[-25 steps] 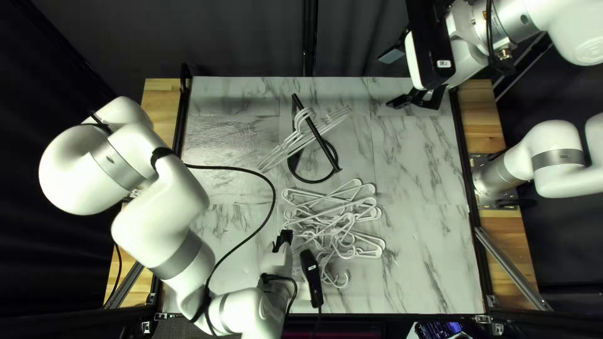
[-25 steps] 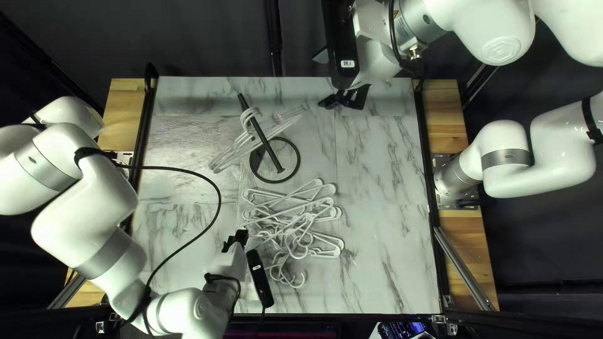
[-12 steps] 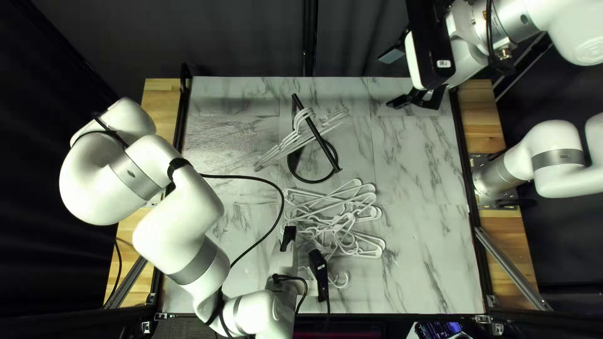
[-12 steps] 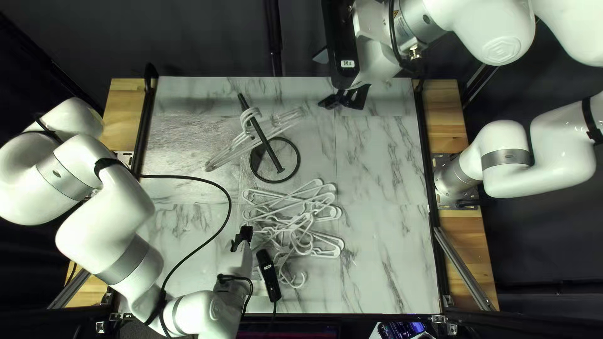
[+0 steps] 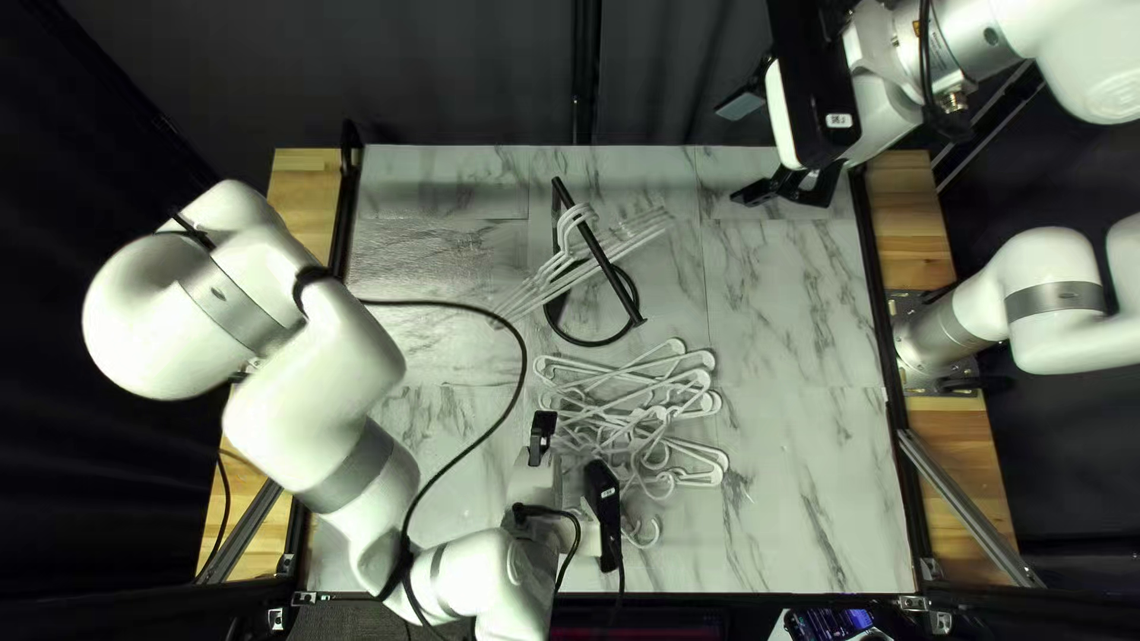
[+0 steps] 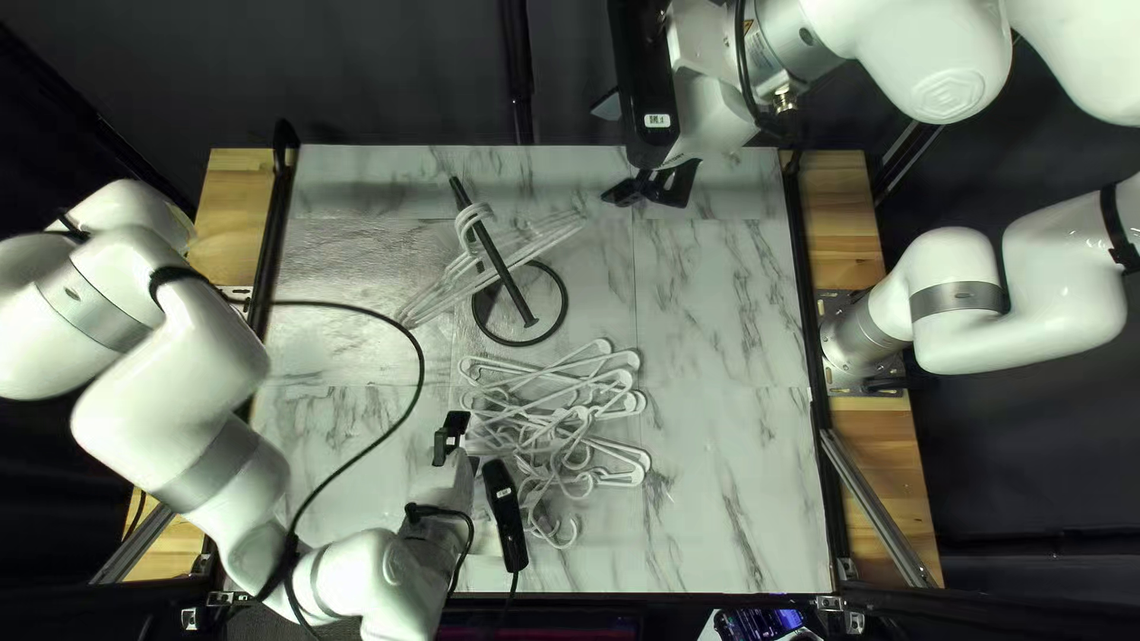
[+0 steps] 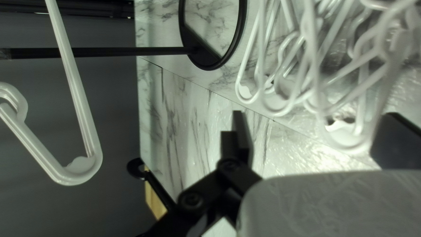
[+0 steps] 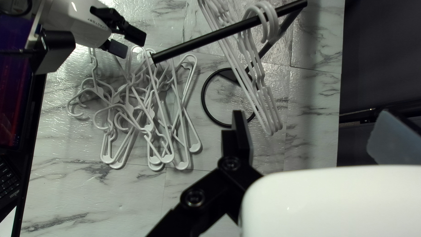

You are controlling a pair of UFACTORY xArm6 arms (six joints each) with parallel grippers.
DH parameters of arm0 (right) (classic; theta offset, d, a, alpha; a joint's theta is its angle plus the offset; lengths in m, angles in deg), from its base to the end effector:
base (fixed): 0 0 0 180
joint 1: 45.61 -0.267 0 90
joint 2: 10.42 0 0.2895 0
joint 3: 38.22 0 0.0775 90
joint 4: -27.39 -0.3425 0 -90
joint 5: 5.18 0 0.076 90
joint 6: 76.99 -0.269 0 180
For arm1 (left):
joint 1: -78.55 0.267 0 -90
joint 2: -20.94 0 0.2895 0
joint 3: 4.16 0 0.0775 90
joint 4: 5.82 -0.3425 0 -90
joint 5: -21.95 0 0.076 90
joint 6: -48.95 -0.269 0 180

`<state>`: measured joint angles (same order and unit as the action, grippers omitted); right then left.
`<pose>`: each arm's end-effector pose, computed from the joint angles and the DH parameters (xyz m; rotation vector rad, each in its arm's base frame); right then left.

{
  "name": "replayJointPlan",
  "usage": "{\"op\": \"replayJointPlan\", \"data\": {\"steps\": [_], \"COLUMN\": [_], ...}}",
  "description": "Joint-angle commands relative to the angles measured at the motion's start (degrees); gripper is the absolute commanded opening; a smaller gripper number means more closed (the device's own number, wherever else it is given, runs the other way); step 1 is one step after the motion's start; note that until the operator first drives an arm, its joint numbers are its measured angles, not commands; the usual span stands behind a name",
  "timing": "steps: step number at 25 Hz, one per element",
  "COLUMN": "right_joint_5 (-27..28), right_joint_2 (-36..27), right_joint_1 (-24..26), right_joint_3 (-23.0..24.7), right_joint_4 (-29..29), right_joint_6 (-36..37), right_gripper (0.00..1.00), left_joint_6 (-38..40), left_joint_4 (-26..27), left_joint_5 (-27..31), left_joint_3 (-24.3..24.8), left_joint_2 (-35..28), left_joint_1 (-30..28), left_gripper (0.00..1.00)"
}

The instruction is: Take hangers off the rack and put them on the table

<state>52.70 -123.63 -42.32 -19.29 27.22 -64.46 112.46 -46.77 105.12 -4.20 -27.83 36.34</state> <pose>0.4418 -0.0248 0.4645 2.8986 0.2331 0.9476 0.4485 -0.1785 0.1001 -2.2774 -0.0642 -0.2203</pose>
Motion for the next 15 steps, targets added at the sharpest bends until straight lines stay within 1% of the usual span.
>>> {"op": "replayJointPlan", "data": {"steps": [1,3,6,10,12,14,15], "right_joint_5": [0.0,0.0,0.0,0.0,0.0,0.0,0.0], "right_joint_2": [0.0,0.0,0.0,0.0,0.0,0.0,0.0], "right_joint_1": [0.0,0.0,0.0,0.0,0.0,0.0,0.0], "right_joint_3": [0.0,0.0,0.0,0.0,0.0,0.0,0.0], "right_joint_4": [0.0,0.0,0.0,0.0,0.0,0.0,0.0], "right_joint_6": [0.0,0.0,0.0,0.0,0.0,0.0,0.0], "right_gripper": [1.0,1.0,1.0,1.0,1.0,1.0,1.0], "left_joint_6": [3.0,4.8,8.87,10.29,7.42,2.22,0.03], "left_joint_4": [1.86,2.16,2.44,3.26,4.23,5.74,6.39], "left_joint_5": [-6.93,-8.7,-10.58,-8.83,-8.1,-9.4,-9.79], "left_joint_3": [6.56,8.85,12.84,15.24,17.29,21.04,22.09], "left_joint_2": [-8.72,-12.05,-19.08,-27.1,-32.63,-39.68,-42.1], "left_joint_1": [-0.36,-1.12,-3.41,-6.0,-5.83,-3.23,-2.03], "left_gripper": [1.0,1.0,1.0,1.0,1.0,1.0,1.0]}}
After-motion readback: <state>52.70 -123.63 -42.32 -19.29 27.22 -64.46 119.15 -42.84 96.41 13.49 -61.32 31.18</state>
